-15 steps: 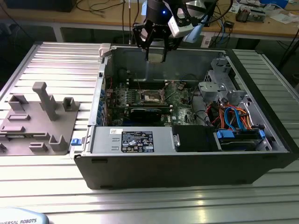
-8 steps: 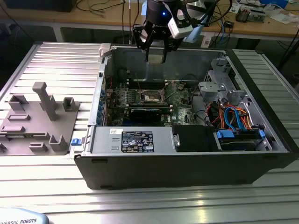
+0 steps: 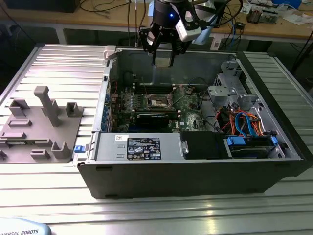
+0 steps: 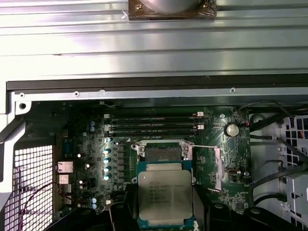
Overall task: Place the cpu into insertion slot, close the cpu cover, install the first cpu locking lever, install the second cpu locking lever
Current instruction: 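Place the cpu into insertion slot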
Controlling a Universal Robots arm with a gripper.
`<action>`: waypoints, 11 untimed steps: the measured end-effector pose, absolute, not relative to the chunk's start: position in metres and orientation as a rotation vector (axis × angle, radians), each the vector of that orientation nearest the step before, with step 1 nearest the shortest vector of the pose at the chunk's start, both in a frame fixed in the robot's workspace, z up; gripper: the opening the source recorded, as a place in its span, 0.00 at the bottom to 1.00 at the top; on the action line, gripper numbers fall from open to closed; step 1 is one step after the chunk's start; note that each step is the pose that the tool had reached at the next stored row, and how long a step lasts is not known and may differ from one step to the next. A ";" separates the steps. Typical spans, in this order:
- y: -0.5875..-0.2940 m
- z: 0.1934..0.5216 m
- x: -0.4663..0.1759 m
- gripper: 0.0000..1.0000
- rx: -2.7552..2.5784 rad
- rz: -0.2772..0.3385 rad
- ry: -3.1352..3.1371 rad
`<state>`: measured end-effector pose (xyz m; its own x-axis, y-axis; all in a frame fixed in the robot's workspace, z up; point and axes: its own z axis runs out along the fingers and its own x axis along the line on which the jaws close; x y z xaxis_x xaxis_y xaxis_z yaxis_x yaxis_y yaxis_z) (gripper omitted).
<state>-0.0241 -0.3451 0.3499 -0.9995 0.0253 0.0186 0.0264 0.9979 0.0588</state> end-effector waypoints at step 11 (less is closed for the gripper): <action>-0.345 0.348 -0.024 0.54 -0.040 -0.092 -3.122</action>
